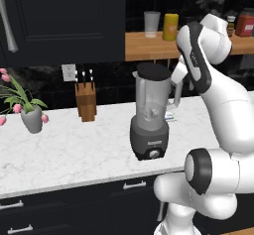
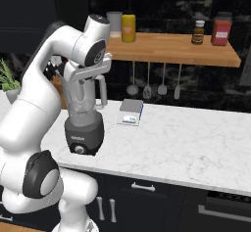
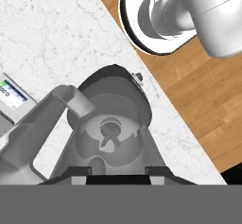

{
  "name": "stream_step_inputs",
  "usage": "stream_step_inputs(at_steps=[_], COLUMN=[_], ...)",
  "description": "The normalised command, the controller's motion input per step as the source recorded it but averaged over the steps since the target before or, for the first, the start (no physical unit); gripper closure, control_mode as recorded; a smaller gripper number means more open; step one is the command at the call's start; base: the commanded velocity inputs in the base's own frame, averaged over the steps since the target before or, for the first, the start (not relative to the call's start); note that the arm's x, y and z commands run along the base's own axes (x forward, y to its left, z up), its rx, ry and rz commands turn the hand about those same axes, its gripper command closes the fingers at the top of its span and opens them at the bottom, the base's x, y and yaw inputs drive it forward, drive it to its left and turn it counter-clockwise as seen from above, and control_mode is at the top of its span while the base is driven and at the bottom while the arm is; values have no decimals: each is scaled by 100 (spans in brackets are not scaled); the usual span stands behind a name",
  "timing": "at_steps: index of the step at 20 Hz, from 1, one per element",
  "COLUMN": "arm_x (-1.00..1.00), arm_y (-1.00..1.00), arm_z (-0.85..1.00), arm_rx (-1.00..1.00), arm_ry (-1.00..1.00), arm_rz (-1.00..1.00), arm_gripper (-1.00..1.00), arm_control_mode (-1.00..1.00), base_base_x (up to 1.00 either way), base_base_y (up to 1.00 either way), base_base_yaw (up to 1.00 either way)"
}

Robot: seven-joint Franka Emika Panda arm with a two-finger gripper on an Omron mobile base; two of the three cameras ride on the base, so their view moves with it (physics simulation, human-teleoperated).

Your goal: Close the lid blender by securely placing the lid on top.

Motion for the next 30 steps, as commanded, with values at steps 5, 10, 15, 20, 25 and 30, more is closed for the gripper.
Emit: stream_step_inputs(at_steps=[5,10,15,20,25,30], arm_x=[-32,-11,0,-1,-18,-41], arm_y=[1,10,19,13,-1,-10], arm_z=[1,1,0,0,0,0], arm_rx=[-2,-7,-8,-7,-1,0], arm_ry=[4,1,0,0,0,0], arm_rz=[0,0,0,0,0,0], arm_gripper=[100,100,100,-100,-100,-100], arm_control_mode=[-100,-100,-100,-100,-100,-100], base_base_x=[0,0,0,0,0,0], base_base_y=[0,0,0,0,0,0], base_base_yaw=[0,0,0,0,0,0])
